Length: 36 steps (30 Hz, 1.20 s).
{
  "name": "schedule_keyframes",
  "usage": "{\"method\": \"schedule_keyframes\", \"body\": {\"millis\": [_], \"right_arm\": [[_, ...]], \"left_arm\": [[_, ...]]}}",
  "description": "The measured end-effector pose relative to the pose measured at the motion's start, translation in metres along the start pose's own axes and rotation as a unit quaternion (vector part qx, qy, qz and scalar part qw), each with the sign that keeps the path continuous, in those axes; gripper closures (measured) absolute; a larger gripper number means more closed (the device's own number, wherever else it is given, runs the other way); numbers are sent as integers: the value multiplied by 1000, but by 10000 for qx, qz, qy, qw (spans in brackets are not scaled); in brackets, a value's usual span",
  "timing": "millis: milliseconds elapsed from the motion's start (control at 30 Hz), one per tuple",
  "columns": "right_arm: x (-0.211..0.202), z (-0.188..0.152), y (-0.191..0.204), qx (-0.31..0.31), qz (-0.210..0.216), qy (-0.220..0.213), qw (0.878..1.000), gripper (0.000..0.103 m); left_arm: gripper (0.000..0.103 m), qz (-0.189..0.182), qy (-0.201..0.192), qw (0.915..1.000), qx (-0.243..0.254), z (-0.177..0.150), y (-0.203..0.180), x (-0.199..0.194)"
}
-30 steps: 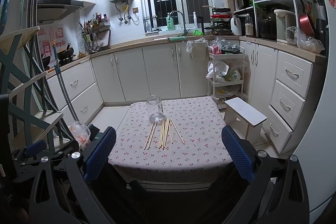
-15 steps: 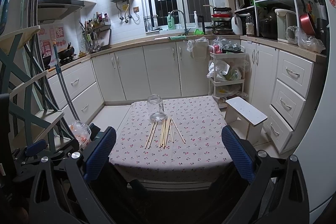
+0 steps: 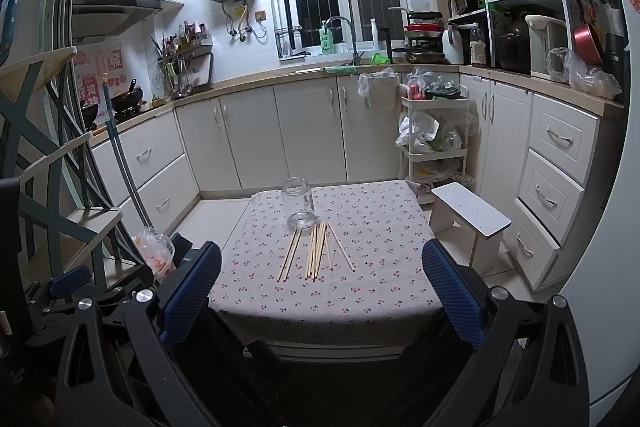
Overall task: Organize utensils
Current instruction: 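Move both tools toward the wooden sticks beside the glass jar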
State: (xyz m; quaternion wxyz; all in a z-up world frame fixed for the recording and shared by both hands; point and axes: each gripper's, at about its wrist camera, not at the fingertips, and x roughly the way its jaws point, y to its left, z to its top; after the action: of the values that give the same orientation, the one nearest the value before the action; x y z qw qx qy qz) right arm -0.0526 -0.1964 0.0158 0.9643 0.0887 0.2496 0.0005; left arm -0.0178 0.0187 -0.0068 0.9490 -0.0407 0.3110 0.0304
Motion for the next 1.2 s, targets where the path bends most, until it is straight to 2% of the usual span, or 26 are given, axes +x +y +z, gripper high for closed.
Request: {"method": "schedule_keyframes", "body": {"millis": [267, 767, 1200], "right_arm": [[3, -8, 9, -27, 23, 77, 10000, 6], [18, -3, 6, -86, 87, 252, 9996, 6], [75, -6, -11, 4, 212, 801, 9966, 6]], "left_arm": [[8, 5, 74, 10000, 7, 0, -2, 5], [8, 39, 286, 9996, -9, 1, -3, 24], [8, 250, 596, 9979, 100, 6, -9, 82]]}}
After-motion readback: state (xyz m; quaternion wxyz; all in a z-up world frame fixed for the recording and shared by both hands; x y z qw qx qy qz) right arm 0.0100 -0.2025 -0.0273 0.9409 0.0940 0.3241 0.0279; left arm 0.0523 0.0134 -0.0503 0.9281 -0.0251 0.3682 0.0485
